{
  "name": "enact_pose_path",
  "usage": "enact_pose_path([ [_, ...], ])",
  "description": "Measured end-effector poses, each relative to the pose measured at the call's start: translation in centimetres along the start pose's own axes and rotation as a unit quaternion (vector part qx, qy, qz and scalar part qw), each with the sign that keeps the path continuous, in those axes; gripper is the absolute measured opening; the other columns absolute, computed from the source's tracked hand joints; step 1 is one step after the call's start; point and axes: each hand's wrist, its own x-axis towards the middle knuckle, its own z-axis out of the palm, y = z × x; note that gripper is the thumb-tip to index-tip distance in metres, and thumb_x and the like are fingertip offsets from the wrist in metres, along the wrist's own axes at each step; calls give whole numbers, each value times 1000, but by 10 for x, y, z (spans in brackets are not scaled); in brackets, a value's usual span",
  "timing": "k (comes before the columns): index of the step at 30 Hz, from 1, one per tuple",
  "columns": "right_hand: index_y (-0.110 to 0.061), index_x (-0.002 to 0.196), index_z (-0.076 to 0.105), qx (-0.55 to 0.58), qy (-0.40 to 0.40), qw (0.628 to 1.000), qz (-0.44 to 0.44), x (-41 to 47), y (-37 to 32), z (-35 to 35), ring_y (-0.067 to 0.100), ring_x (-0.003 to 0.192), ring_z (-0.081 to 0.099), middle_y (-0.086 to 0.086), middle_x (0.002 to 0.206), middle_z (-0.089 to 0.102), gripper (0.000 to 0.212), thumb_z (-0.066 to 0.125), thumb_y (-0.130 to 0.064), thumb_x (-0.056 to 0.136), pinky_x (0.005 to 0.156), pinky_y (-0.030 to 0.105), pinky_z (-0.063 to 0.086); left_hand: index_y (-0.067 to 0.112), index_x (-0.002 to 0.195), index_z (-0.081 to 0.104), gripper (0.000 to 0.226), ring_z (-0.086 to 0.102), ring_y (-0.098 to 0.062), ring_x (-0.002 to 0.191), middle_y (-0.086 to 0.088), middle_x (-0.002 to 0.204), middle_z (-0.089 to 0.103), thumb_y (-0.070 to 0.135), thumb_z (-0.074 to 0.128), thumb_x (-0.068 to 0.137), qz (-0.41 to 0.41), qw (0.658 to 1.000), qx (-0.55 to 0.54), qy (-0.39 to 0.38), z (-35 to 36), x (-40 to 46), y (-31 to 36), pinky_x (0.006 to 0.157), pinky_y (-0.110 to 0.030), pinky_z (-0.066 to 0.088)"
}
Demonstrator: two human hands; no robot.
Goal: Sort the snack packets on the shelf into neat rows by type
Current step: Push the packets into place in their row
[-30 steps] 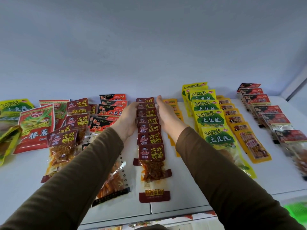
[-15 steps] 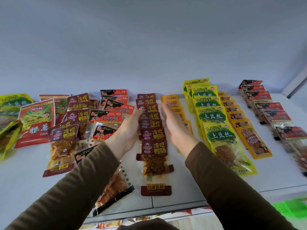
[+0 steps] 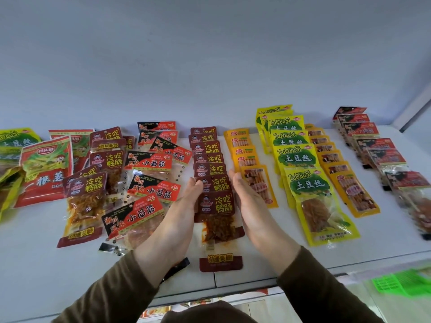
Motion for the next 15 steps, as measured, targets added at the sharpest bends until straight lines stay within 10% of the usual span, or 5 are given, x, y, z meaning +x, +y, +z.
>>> enact_pose_path([
  [5, -47, 148, 45, -13, 8, 1000, -9, -7, -4, 7, 6, 140, 44, -18, 150, 49, 91, 44, -93, 69, 119, 47, 34, 35, 131, 58, 35, 63, 5, 115, 16, 124, 72, 42, 31, 110, -7, 1000, -7, 1, 2, -4, 4, 102, -25, 40],
  [10, -34, 151, 44, 21, 4, 999, -39, -19, 0, -7, -10, 128, 46, -20, 149, 48, 70, 42, -63, 87, 88, 7, 45, 46, 120, 58, 34, 53, 18, 113, 37, 111, 68, 48, 25, 109, -11, 1000, -14, -9, -5, -13, -2, 107, -20, 29],
  [15, -44, 150, 43, -10, -7, 1000, -28, -29, 9, 1, 4, 144, 38, -17, 154, 44, 91, 44, -90, 72, 120, 40, 34, 37, 127, 60, 36, 59, 11, 118, 22, 123, 71, 41, 28, 110, -7, 999, -39, -12, 6, -18, -7, 102, -22, 38],
])
